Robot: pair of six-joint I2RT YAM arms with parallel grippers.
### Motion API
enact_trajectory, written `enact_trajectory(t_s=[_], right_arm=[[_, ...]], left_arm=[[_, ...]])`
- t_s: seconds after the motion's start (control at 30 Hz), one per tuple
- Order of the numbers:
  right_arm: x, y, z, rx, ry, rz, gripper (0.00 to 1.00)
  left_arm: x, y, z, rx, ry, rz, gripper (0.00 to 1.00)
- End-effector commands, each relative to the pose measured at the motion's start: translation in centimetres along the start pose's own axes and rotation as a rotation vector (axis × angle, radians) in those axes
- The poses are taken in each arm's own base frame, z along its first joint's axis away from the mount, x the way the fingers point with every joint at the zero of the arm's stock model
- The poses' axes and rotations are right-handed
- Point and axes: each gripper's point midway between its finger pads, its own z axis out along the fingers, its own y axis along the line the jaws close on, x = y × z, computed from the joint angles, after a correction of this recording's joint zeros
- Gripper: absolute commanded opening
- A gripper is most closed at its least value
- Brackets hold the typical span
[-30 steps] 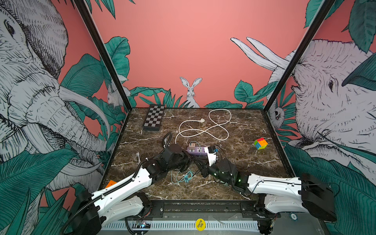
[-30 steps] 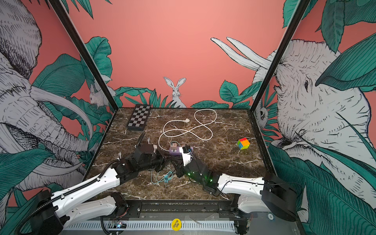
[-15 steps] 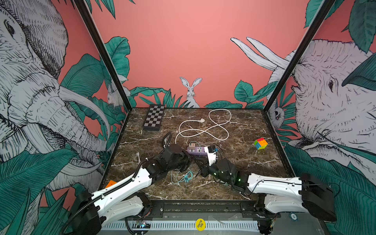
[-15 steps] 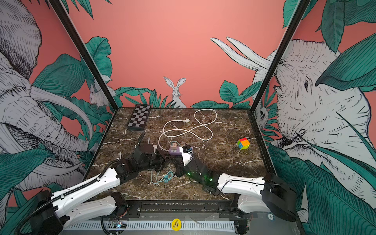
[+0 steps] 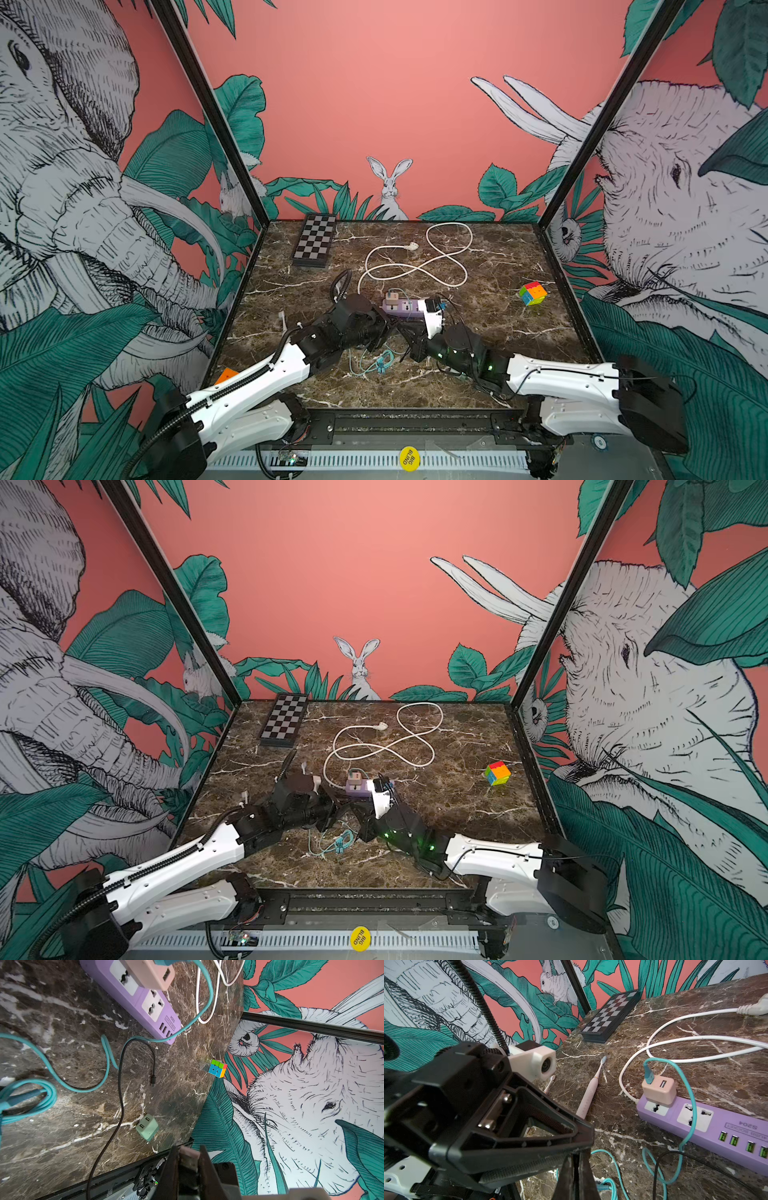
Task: Charge the electric toothbrush
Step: Pick up the charging cable from the center of the board.
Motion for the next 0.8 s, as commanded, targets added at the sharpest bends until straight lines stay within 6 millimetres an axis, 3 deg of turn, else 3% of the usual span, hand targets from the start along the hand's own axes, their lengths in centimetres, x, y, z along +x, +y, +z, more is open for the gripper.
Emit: enact_trajectory(t_s=[0.0,0.1,0.13,0.23,0.5,0.53,0.63,0.77], right_arm=[[-0.9,-1.2,-0.5,0.047,-0.034,-0.005,0.0],[-0.9,-1.6,-0.9,0.06,-0.037,-0.008,0.0],[-1.0,-1.7,-1.1,0.065,-0.039,-0.008,0.0],[-1.0,-2.5,-1.6,0.082,-0.04,-0.004,0.0],[-2.4,-4.8,-4.1,0.152,-0.061,-0.027,0.0],[-3.0,-5.6,-5.1,0.188,-0.069,-0.042,0.0],[-5.1,-7.7,-8.4,0.281,-0.112,-0.09,0.0],[-8.7,-9.5,-12.7,0.381,-0.167,-0.139,0.0]], left_arm=[[1.2,-1.8,-1.3,0.049,0.044,0.004,0.0],[1.3,-1.9,-1.8,0.04,0.042,0.002,0.0],[0.5,-2.0,-2.1,0.037,-0.009,0.087,0.62],[0.2,-2.4,-2.8,0.021,-0.03,0.118,0.78],[-0.9,-3.0,-4.4,-0.023,-0.083,0.232,0.9],[-1.0,-3.0,-4.6,-0.047,-0.09,0.279,0.97],[-1.4,-2.1,-4.8,-0.164,-0.093,0.4,0.99],[-0.6,-0.9,-2.8,-0.224,-0.02,0.505,0.99]])
